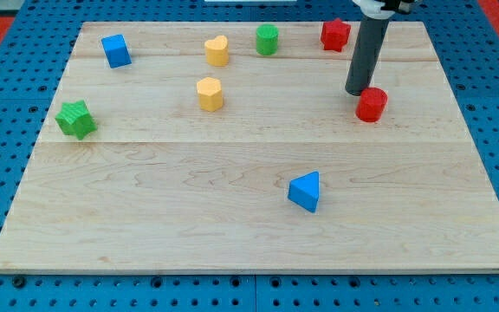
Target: Move hexagon slightly down
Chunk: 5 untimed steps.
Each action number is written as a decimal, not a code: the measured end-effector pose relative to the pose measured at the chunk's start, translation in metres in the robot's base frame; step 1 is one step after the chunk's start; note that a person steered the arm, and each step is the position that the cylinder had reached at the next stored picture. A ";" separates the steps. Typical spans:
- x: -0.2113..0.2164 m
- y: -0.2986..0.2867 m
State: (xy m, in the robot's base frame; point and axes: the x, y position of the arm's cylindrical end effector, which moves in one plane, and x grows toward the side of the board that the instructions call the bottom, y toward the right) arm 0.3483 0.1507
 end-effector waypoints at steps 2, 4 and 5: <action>-0.022 0.050; -0.017 -0.002; -0.042 -0.043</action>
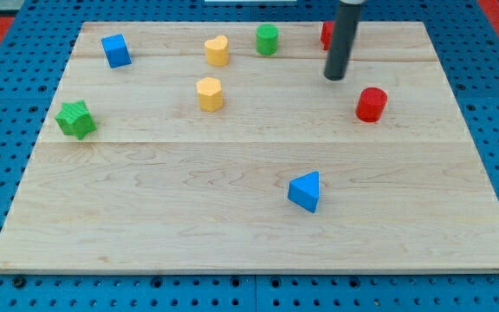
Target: Move hexagon slightly down
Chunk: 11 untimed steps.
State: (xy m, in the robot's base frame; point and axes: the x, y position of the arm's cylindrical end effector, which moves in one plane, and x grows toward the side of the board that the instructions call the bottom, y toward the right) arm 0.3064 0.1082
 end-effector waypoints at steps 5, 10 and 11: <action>0.053 -0.141; 0.201 -0.025; 0.206 -0.080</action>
